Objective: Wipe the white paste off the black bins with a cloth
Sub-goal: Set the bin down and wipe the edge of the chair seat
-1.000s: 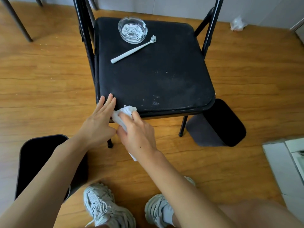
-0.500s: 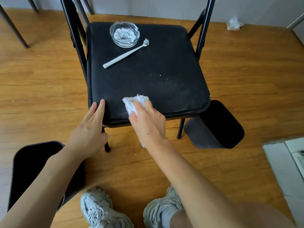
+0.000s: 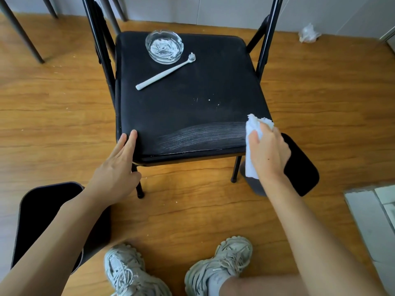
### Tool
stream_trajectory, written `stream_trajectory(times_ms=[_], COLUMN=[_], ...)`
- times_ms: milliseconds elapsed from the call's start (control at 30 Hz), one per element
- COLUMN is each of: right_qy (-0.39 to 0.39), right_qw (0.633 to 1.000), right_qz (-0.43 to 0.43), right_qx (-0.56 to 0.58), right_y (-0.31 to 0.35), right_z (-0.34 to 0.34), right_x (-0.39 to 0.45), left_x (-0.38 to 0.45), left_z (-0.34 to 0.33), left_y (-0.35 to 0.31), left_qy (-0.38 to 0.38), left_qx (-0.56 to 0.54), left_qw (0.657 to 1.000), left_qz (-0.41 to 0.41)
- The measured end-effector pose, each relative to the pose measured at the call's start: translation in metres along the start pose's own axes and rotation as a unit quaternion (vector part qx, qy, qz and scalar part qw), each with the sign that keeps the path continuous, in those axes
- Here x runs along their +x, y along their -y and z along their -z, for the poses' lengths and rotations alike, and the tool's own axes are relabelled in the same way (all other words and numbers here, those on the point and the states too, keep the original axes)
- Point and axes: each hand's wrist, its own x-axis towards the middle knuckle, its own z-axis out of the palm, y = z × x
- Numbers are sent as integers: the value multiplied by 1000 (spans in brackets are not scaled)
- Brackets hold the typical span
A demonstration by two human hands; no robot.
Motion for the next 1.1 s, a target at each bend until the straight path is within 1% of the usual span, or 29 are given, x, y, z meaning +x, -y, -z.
stream_trajectory(times_ms=[67,167,267,333,400,467,500,533,600,667,733,800,867,933,967,1067,1100], right_qy=[-17,-27,-28,-50,-47,3,36,62,99,138,160,162,175,193,196,176,177], right_qw=[999,989,983,983,985,981,972,961,939,912,890,863,833,816,819,866,867], right_qz=[-43,-136,-173,-155,-108,-61,-41,-15,46,76,72,57,26,-14,-24,10,7], right_qx=[14,43,63,87,128,186,229,270,326,378,422,475,524,544,539,468,466], right_y=[-9,-20,-25,-11,18,55,72,87,109,117,114,106,98,91,89,92,95], right_z=[-1,1,8,14,18,22,25,27,32,35,39,41,43,44,44,41,39], right_x=[3,8,11,8,1,-10,-18,-27,-46,-58,-61,-60,-56,-52,-52,-54,-56], left_x=[-1,-3,-4,-5,-7,-10,-13,-15,-20,-20,-16,-11,-8,-6,-5,-2,-1], left_z=[1,4,6,8,10,14,16,17,16,14,11,6,2,-2,-2,-1,0], left_y=[3,5,4,1,-6,-22,-34,-49,-79,-100,-111,-116,-121,-125,-126,-119,-117], left_qy=[3,4,12,-1,-65,-129,-134,-119,-65,-46,-46,-55,-60,-79,-88,-105,-112], left_qx=[-17,-24,-27,-35,-37,-72,-127,-200,-331,-386,-400,-408,-412,-413,-416,-389,-375], left_qw=[1000,1000,999,999,996,986,980,970,938,918,913,910,908,906,905,915,920], left_qz=[0,-13,-15,-16,-46,-72,-71,-66,-73,-83,-62,-43,-43,-39,-29,-4,-2])
